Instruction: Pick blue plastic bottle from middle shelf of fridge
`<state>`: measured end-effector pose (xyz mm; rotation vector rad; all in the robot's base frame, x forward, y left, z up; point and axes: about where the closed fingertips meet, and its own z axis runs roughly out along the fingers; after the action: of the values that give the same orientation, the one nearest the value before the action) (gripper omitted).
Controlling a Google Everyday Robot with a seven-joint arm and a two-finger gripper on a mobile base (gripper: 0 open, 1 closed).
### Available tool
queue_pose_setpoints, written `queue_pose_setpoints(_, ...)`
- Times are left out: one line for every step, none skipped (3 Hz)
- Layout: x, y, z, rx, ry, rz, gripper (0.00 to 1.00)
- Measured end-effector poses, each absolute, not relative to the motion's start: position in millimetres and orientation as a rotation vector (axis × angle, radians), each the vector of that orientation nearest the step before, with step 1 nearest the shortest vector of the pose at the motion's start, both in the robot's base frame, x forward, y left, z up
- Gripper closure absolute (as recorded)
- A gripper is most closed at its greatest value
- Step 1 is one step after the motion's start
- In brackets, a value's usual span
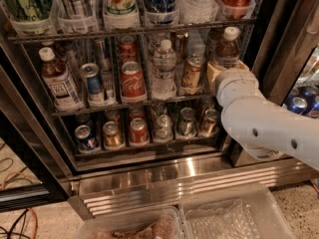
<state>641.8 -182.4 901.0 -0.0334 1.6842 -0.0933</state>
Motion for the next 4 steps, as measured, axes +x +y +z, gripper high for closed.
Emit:
queue_pose_setpoints(601.9, -215.4, 919.8, -0.032, 1.667, -0.069, 1.0)
queue_pose_setpoints(549.6, -232.8, 926.0, -0.071, 1.692, 0.029, 1.0)
queue_pose_setpoints(516.0, -215.9, 893.1, -0.142, 1.77, 0.189, 1.0)
queue_pose_setpoints(503.8, -200.9, 891.0, -0.246, 1.764, 0.304, 1.0)
